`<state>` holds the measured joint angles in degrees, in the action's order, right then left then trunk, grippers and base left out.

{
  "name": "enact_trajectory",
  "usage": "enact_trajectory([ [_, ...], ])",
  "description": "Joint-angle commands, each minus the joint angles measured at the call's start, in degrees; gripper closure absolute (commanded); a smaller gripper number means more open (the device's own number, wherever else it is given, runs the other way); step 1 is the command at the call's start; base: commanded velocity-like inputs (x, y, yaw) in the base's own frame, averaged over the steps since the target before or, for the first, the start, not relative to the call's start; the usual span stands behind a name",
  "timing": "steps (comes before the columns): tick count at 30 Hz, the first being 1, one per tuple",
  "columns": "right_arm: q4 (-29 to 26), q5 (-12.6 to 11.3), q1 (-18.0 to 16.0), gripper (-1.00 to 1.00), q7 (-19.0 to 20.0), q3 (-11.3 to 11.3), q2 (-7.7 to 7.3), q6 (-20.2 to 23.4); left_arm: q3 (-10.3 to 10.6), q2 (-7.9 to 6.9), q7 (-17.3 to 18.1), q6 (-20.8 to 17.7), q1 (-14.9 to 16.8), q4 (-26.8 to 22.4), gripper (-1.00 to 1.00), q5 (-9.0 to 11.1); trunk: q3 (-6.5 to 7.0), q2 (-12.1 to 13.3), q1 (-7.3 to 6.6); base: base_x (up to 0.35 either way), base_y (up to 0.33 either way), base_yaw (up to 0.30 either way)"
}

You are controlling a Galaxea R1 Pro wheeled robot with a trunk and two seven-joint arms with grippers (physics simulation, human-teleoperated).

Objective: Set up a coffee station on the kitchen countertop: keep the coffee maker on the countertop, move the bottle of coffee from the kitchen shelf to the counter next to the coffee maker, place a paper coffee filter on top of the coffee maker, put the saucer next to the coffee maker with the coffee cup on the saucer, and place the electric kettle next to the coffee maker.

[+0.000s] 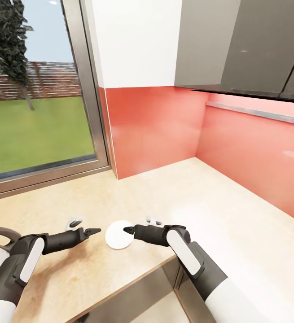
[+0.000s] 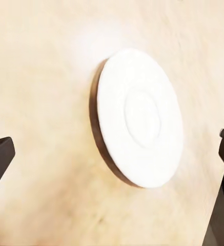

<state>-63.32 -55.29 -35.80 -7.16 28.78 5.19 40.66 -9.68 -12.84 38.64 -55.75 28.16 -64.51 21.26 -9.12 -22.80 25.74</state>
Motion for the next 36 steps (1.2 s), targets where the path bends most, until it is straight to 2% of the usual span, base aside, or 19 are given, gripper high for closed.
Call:
enact_trajectory([
  [1,-0.01,-0.61,-0.06,-1.0,-0.58,0.05,0.0,0.09,-0.07,0.02,0.3,-0.24,0.05,-0.01,-1.0,-0.16,-0.12,-0.12,0.04,0.081,0.0,0.0],
  [6,0.49,-0.61,0.01,-1.0,-0.66,0.09,-0.01,0.05,-0.07,0.06,0.3,-0.24,0.05,0.0,-1.0,-0.2,-0.12,-0.12,0.04,0.198,0.0,0.0],
  [23,1.78,-0.61,0.29,-1.0,-0.67,0.11,-0.02,0.06,-0.14,0.09,0.3,-0.24,0.05,0.02,-1.0,-0.24,-0.12,-0.12,0.04,0.046,0.0,0.0],
  [32,3.8,-0.47,0.43,-1.0,-0.67,0.17,0.03,0.03,-0.08,2.07,0.4,-0.16,-0.12,2.2,-1.0,-0.18,-0.12,-0.12,0.04,0.004,0.0,0.0],
  [36,4.04,-0.44,0.46,-1.0,-0.67,0.23,0.16,0.03,-0.12,2.34,1.25,-0.15,-0.12,2.33,-1.0,-0.23,-0.12,-0.12,0.04,0.0,0.0,0.0],
])
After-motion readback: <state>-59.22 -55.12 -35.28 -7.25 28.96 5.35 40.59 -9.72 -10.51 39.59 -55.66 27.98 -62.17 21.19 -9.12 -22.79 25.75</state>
